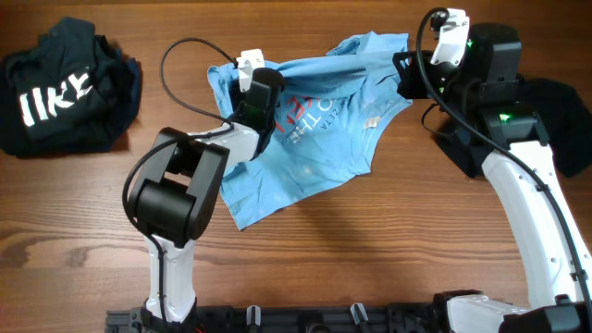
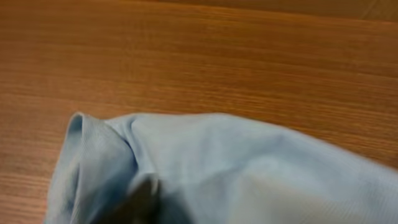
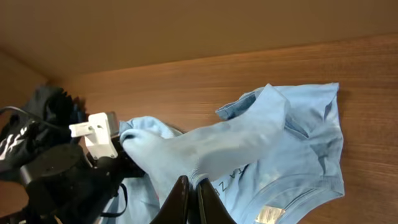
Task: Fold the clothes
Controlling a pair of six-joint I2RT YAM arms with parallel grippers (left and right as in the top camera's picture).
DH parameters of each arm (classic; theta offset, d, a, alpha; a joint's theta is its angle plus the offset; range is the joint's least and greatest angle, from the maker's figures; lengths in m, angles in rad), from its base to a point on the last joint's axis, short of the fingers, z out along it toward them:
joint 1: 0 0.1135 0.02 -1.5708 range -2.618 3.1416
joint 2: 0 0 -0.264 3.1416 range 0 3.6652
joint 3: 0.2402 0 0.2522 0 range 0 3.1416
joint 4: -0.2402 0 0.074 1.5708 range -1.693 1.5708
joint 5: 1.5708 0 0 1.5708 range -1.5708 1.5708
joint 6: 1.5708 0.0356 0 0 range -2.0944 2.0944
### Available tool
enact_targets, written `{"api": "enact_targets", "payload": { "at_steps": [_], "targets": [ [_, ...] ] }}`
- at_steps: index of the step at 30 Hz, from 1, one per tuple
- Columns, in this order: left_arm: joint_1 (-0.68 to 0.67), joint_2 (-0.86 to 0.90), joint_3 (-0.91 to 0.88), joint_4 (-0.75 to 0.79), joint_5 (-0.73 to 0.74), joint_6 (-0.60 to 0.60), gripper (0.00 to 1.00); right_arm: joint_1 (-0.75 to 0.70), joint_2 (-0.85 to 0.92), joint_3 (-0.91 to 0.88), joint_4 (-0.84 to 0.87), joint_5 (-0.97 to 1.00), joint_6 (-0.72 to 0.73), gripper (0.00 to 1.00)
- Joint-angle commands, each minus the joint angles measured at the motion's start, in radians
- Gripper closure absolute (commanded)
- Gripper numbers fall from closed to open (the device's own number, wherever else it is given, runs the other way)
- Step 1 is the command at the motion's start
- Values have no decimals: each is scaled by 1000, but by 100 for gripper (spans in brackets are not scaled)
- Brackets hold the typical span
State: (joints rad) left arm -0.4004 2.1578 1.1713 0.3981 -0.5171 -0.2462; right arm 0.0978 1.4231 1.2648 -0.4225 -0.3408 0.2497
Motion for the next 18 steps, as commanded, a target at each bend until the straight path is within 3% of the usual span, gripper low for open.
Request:
{"api": "enact_targets", "payload": {
  "at_steps": [1,9,18],
  "targets": [
    [27,3,6,30,-63,0,95,-6,0,1,6,26,13,96],
    [3,-166,6,-18,-132,98,96,-6,0,1,7,53,-13,96],
    [-2,-576,6,-383,-97,108,96,-6,-46,92,-93,65,-95,96]
  ]
}}
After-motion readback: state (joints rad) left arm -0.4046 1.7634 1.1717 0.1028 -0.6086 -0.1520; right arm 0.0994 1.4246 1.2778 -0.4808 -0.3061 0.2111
